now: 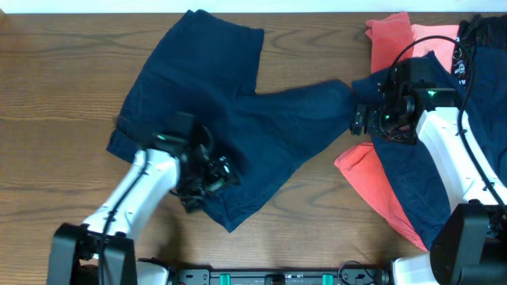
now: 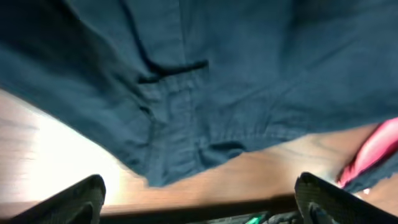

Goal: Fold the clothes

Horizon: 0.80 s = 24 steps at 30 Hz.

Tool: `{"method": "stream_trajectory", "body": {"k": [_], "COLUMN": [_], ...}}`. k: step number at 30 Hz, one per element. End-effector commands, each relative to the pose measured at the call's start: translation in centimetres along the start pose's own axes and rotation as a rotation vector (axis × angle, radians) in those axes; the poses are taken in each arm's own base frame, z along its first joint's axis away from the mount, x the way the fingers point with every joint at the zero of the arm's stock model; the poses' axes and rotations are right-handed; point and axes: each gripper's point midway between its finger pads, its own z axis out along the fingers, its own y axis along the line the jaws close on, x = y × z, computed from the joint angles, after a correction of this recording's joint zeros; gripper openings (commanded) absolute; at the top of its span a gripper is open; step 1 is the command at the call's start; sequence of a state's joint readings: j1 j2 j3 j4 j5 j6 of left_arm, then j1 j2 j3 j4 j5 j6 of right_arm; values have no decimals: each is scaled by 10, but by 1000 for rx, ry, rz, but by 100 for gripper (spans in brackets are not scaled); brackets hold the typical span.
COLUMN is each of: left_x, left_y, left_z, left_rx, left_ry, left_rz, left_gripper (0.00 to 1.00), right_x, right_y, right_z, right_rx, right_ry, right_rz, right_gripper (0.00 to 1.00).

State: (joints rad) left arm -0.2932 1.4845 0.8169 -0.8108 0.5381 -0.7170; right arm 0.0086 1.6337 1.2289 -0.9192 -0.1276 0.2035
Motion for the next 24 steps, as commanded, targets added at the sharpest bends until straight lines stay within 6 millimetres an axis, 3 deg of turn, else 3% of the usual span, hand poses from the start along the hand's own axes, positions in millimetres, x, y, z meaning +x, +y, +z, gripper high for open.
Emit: {"method": "stream_trajectory", "body": {"k": [1, 3, 4, 6, 7, 11, 12, 16, 20, 21, 22, 23, 24], "left_x": [19, 23, 24, 22, 20, -6, -14, -51, -81, -82, -79, -73, -65], "left_y": [11, 14, 14, 19, 23, 41, 47, 74, 94, 93, 90, 87, 87], "left_z": [25, 36, 42, 47, 47, 39, 35, 2, -37, -44, -49, -51, -51], "left_rx": [-34, -34, -28, -34, -50, -104, -115, -110, -45, -5, 31, 61, 70], "left_ry": [38, 37, 33, 15, 0, -100, -122, -187, -238, -223, -197, -162, -127], "left_rz": [-163, -171, -163, -150, -152, -89, -98, -190, -268, -265, -252, -246, -258], "left_gripper": [98, 100, 96, 75, 60, 8, 6, 6, 9, 29, 58, 75, 82], "right_x": [2, 2, 2, 2, 2, 4, 5, 10, 21, 26, 30, 34, 37], "right_y": [1, 1, 1, 1, 1, 1, 1, 1, 19, 27, 34, 41, 47], "right_z": [1, 1, 1, 1, 1, 1, 1, 1, -1, -2, -3, -4, -4], "right_rx": [-11, -11, -11, -10, -10, -8, -8, -10, -110, -148, -178, -207, -221], "right_ry": [7, 7, 7, 8, 10, 18, 20, 40, 94, 113, 130, 145, 154], "right_rz": [-9, -9, -9, -9, -9, -8, -8, -5, -1, -3, -6, -14, -23], "right_gripper": [99, 99, 99, 99, 99, 99, 99, 99, 99, 99, 99, 99, 99]}}
